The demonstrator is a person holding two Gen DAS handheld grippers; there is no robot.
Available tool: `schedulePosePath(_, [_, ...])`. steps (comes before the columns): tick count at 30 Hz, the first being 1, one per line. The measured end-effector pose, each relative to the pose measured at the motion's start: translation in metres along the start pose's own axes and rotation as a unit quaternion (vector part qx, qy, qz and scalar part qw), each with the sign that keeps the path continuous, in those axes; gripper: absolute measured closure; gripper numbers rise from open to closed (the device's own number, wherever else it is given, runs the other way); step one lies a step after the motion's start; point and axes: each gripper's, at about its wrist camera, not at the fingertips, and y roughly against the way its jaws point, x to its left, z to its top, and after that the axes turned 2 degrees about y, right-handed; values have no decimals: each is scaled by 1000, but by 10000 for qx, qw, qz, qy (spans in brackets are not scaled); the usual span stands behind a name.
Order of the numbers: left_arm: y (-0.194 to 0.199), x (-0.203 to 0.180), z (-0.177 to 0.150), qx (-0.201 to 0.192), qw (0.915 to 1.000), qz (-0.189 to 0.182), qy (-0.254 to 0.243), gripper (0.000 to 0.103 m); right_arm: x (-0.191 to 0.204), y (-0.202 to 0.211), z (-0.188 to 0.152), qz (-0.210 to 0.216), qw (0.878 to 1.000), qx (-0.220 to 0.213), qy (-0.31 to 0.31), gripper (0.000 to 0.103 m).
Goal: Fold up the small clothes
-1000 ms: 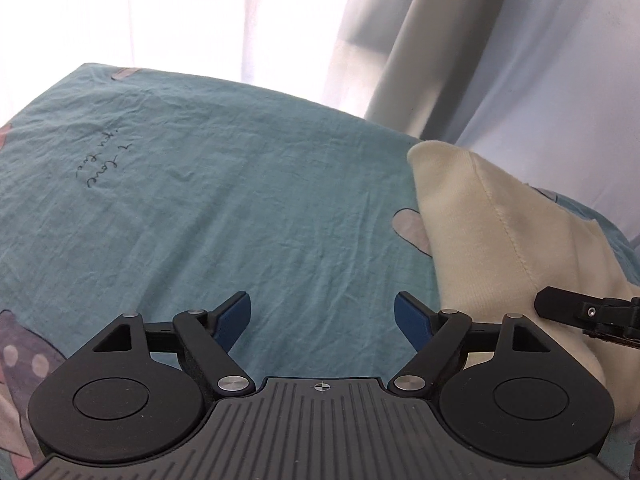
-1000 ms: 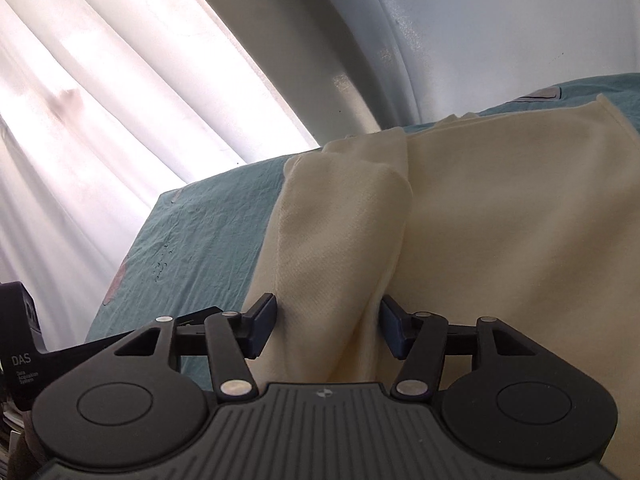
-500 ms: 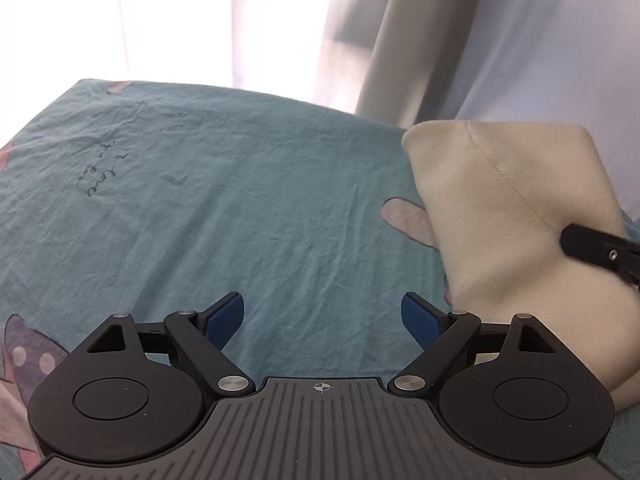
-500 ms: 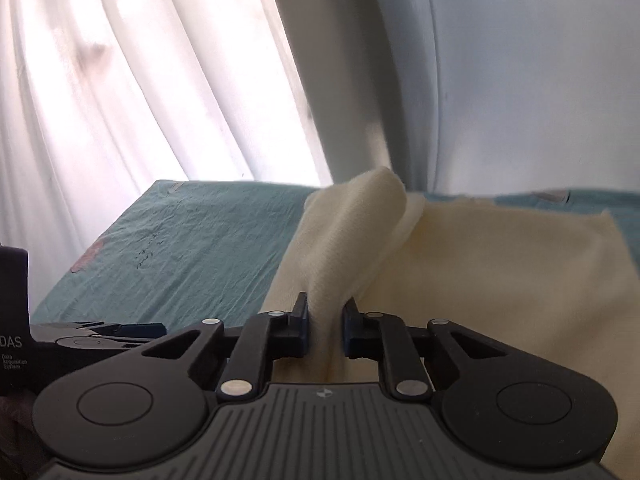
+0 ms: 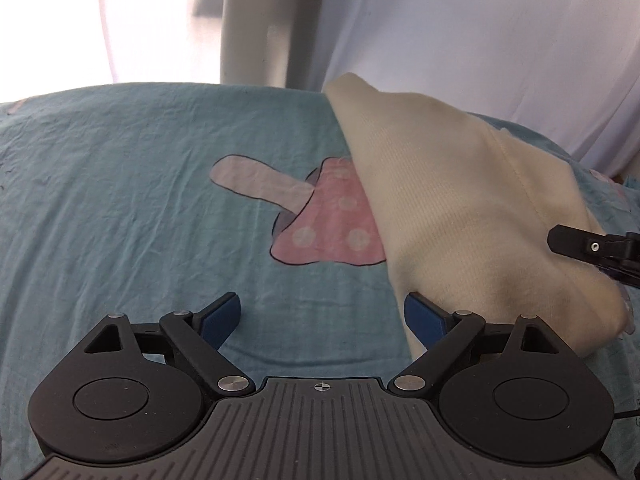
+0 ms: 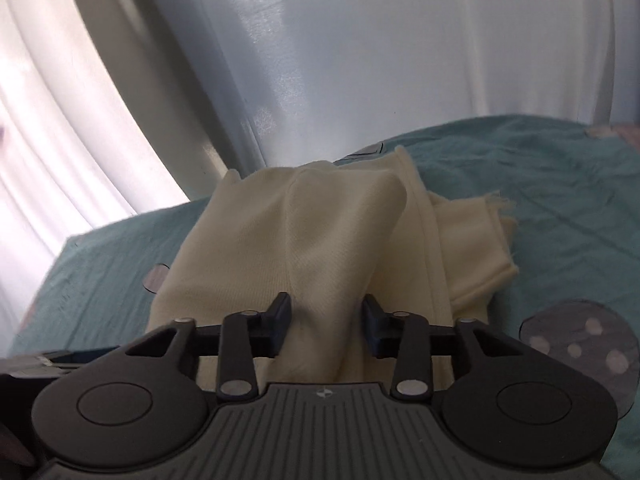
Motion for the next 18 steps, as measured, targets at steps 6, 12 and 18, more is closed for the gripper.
schedulePosePath(6, [1,-3,-1,60,9999,140,-13,10,2,-16,-2,385,9991,103,-129,83])
schedulePosePath(12, [8,-4,1,43,9997,230,-5,9,50,32,3,-784,9755,-1050,1766,87])
schedulePosePath(18, [7,-6,-1,115,9995,310,-27,9,23,22,-4,-1414,9686,-838,1867,87])
